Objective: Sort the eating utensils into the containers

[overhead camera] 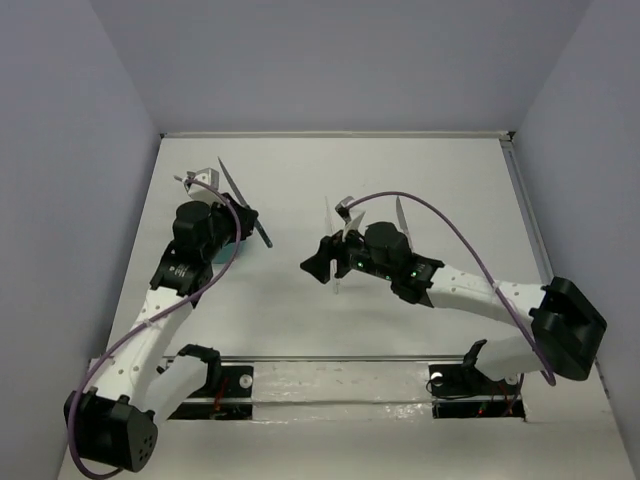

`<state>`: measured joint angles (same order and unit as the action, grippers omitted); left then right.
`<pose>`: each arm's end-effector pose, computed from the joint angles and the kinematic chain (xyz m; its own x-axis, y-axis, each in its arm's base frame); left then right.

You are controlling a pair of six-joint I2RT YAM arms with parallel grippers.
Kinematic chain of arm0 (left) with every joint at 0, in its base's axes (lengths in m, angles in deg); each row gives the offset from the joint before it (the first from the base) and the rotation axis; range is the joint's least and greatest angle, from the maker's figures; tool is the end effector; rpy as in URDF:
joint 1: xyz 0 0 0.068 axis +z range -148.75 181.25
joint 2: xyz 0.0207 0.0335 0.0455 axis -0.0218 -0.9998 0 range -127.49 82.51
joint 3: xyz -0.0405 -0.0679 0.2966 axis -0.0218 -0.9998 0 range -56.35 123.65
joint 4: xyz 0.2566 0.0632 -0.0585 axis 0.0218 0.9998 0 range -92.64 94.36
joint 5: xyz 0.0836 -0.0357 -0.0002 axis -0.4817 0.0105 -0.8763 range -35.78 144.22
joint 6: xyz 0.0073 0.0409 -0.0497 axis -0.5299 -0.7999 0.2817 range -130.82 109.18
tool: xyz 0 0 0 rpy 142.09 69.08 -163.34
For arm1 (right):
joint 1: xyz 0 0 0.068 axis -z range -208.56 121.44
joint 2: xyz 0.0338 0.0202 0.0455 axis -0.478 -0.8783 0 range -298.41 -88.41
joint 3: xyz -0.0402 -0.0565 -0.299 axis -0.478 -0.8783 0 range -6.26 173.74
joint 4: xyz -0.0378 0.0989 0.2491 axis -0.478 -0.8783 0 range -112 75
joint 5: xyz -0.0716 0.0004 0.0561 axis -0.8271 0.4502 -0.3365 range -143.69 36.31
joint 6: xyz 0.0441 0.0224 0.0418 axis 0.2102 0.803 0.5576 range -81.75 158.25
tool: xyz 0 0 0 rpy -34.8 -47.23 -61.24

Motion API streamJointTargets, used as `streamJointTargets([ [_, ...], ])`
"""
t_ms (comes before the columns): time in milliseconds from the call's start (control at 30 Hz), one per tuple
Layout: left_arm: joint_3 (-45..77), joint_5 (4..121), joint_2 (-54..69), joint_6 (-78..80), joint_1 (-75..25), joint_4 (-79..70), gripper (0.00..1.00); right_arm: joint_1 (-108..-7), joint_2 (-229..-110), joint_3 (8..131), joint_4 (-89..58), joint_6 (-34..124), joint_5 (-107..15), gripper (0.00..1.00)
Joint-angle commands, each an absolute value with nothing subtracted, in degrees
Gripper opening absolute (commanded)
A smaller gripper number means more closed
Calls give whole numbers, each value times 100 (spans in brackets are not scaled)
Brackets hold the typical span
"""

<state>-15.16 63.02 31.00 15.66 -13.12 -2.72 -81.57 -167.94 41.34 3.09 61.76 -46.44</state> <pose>0.2086 -0.0613 0.3390 -0.3286 -0.3707 -0.8687 0.2732 0.8431 -0.4632 0.1960 0.2708 0.2941 -0.4774 0.0236 -0.8784 -0.7369 0.5337 0.4149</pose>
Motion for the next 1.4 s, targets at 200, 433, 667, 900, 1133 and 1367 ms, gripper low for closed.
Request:
streamJointTargets([
  [200,-870,4007,2679,632,-1080,-780,0,-8217,-15565,3023,644,6146,-5720,75],
  [433,-1064,4403,2186,456,-393,-1581,0,-8164,-15020,2565,724,6146,-5905,75],
  [667,-1415,3972,2177,52,-393,-1934,0,-8164,-14792,2433,759,6146,-5984,75],
  [900,-1548,3875,1862,51,-393,-2048,0,-8164,-14510,2380,645,6084,-6186,74],
  [1133,-1557,3770,1650,104,-736,-2031,0,-8112,-14422,2371,566,6058,-6336,74],
  [1367,-1557,3190,2291,69,-912,-2022,0,-8112,-14553,2389,609,6067,-6274,73],
])
